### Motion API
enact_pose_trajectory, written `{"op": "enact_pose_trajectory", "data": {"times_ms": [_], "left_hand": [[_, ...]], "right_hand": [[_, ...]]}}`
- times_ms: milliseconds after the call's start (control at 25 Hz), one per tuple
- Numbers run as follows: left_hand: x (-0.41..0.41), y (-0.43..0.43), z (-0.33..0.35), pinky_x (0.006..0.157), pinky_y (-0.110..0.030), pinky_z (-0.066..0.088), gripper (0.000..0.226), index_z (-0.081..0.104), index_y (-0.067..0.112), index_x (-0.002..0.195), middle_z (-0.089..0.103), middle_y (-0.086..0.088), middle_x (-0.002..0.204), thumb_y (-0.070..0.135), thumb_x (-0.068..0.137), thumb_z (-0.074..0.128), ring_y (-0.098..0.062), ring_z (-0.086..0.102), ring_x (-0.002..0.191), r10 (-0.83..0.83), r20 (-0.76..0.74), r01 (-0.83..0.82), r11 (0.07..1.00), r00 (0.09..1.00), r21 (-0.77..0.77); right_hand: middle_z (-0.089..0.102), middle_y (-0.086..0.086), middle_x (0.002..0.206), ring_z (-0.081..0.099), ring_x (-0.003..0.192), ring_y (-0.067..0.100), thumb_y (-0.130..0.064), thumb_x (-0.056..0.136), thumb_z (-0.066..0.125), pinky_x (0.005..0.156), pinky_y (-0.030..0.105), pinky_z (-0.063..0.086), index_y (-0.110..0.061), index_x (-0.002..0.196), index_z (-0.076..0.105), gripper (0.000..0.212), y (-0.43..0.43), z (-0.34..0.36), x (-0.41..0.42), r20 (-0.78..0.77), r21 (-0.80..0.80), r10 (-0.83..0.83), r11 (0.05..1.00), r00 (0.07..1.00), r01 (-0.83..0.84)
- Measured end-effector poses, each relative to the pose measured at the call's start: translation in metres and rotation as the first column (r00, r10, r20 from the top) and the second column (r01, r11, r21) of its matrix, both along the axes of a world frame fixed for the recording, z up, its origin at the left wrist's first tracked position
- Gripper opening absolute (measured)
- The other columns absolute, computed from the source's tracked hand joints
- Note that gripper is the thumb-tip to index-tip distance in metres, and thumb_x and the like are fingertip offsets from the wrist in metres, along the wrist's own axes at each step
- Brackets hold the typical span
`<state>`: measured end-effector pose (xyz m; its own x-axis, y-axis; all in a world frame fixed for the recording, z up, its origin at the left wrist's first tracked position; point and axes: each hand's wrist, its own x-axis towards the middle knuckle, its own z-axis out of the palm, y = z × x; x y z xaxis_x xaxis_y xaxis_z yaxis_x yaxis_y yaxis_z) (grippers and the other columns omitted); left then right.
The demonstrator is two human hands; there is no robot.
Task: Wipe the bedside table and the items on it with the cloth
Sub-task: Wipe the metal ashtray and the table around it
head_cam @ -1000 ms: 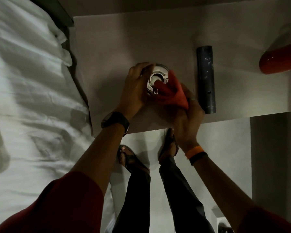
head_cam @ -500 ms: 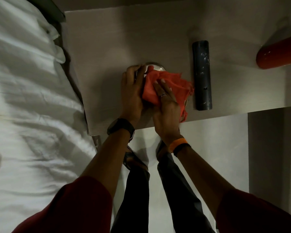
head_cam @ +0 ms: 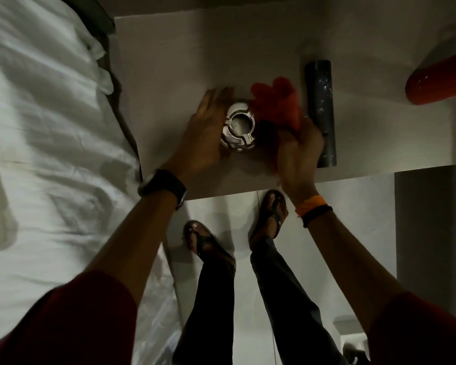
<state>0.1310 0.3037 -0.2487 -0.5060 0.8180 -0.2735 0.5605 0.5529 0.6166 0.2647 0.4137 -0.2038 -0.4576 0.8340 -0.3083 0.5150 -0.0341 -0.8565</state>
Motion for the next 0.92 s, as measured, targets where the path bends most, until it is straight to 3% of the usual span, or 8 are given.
{"op": "enact_pose_trajectory", "data": {"times_ms": [160,280,400,520,600,720,800,920], "left_hand": [[-0.012,0.001,-0.005,0.121,-0.037,0.033,0.106,0.022,0.001,0.157,0.039,-0.019,0.158,0.027,0.077,0.088,-0.033,0.041,0.145,-0.065,0.169,0.060,0.998,0.983,0.036],[-0.002,-0.007,-0.016,0.119,-0.031,0.036,0.077,0.033,0.005,0.153,0.050,-0.015,0.152,0.030,0.093,0.073,-0.026,0.050,0.139,0.018,0.089,-0.028,0.993,0.996,0.114],[0.008,-0.008,-0.014,0.120,-0.031,0.040,0.046,0.049,0.014,0.147,0.055,-0.001,0.148,0.033,0.105,0.051,-0.012,0.052,0.136,0.266,0.009,-0.265,0.958,0.964,0.108],[0.024,-0.021,-0.013,0.114,-0.038,0.042,0.066,0.037,0.009,0.153,0.045,-0.015,0.152,0.025,0.096,0.065,-0.029,0.046,0.138,0.106,-0.093,-0.097,0.990,0.990,0.100],[0.029,-0.019,-0.010,0.104,-0.045,0.045,0.081,0.026,0.015,0.157,0.043,-0.017,0.148,0.046,0.093,0.063,-0.034,0.047,0.130,0.102,-0.240,-0.119,0.991,0.965,-0.055],[0.029,-0.018,-0.011,0.096,-0.046,0.043,0.111,0.019,0.019,0.159,0.039,-0.016,0.151,0.075,0.074,0.065,-0.036,0.043,0.130,0.041,-0.281,-0.086,0.985,0.959,-0.152],[0.017,-0.021,-0.014,0.098,-0.038,0.034,0.109,0.022,0.025,0.156,0.035,-0.014,0.157,0.068,0.070,0.072,-0.033,0.036,0.138,0.052,-0.096,-0.053,0.999,0.994,0.000],[0.002,-0.023,-0.020,0.106,-0.034,0.030,0.097,0.016,0.022,0.157,0.045,-0.011,0.154,0.055,0.082,0.069,-0.028,0.043,0.140,-0.020,0.085,0.007,0.989,0.996,0.146]], "right_hand": [[0.030,0.014,0.160,0.022,0.151,0.032,-0.022,0.096,0.060,0.125,0.044,0.016,-0.009,0.150,0.030,0.063,-0.022,-0.036,-0.007,0.396,0.194,0.537,0.743,0.744,-0.640],[0.023,0.011,0.162,0.013,0.153,0.030,-0.015,0.098,0.055,0.127,0.049,0.004,-0.007,0.150,0.028,0.060,-0.042,-0.046,0.014,0.300,0.284,0.551,0.727,0.778,-0.625],[0.027,0.000,0.159,0.025,0.149,0.026,-0.003,0.094,0.053,0.126,0.038,0.020,-0.020,0.148,0.035,0.060,-0.053,-0.045,0.039,0.139,0.181,0.579,0.783,0.803,-0.596],[0.067,-0.017,0.112,0.061,0.106,0.014,-0.010,0.091,0.048,0.093,0.028,0.051,-0.048,0.117,0.058,0.047,-0.050,-0.031,0.050,-0.095,-0.032,0.306,0.950,0.947,-0.310],[0.065,-0.025,0.087,0.061,0.083,0.001,-0.022,0.093,0.047,0.076,0.021,0.053,-0.043,0.105,0.062,0.029,-0.044,-0.025,0.040,-0.200,-0.075,0.114,0.989,0.973,-0.131],[0.064,-0.026,0.099,0.061,0.089,-0.003,-0.022,0.094,0.045,0.080,0.016,0.054,-0.026,0.117,0.060,0.028,-0.035,-0.024,0.012,-0.193,0.036,0.127,0.992,0.973,-0.123],[0.064,-0.005,0.120,0.061,0.109,0.012,-0.021,0.093,0.046,0.097,0.035,0.055,-0.012,0.131,0.053,0.039,-0.032,-0.033,0.009,-0.117,0.139,0.285,0.953,0.951,-0.268],[0.051,0.019,0.145,0.041,0.138,0.027,-0.024,0.094,0.048,0.119,0.051,0.031,-0.007,0.141,0.044,0.050,-0.037,-0.055,0.023,0.157,0.420,0.587,0.688,0.794,-0.592]]}}
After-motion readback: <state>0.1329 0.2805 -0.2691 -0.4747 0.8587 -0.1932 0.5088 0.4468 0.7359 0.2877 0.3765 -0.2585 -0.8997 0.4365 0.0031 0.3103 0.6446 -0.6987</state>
